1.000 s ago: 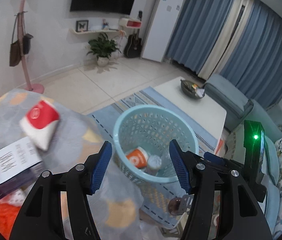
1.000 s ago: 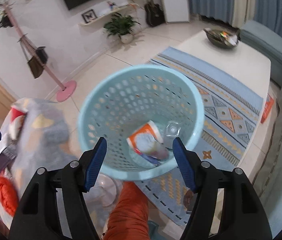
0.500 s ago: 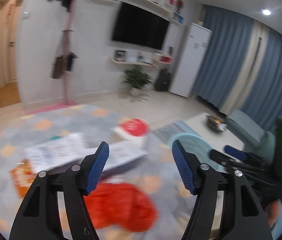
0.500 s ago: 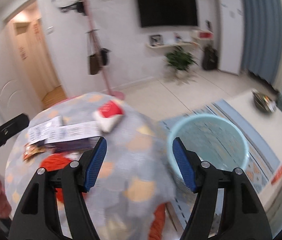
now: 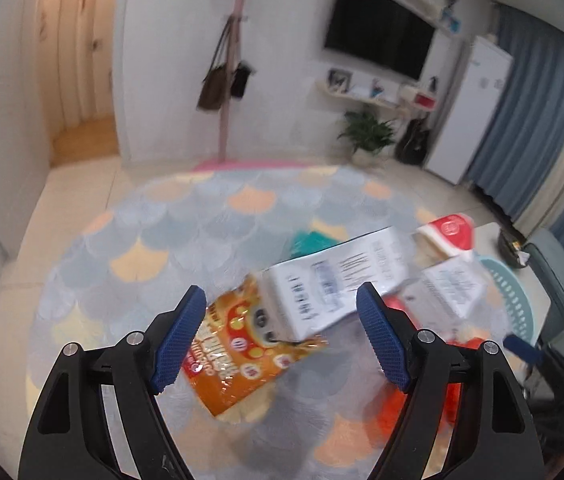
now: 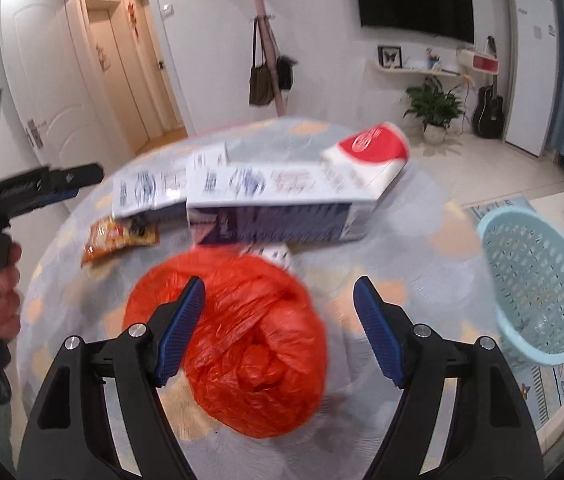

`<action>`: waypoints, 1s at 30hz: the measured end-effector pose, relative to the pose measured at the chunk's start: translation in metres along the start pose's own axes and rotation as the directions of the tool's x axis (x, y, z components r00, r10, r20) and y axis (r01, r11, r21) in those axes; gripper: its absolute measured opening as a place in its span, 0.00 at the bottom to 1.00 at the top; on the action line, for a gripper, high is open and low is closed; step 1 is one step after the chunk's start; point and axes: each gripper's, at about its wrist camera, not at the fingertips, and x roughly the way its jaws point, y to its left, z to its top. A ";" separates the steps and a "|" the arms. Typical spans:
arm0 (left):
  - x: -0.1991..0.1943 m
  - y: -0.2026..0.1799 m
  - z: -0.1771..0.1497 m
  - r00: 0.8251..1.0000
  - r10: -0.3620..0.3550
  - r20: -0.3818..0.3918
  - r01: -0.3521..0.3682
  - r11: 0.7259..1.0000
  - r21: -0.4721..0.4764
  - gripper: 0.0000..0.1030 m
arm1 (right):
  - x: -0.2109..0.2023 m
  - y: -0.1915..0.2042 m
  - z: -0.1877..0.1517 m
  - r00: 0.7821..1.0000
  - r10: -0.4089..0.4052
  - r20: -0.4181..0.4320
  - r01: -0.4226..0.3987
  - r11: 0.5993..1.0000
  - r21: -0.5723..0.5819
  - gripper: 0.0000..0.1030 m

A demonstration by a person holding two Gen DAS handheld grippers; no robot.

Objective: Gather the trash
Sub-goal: 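Grasp the white milk carton with the left gripper while the right grasps the red bag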

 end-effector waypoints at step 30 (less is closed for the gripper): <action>0.030 -0.057 -0.018 0.992 -0.032 -0.125 0.065 0.962 0.264 0.84 | 0.018 0.010 -0.012 0.995 0.039 -0.090 -0.045 0.997 -0.065 0.81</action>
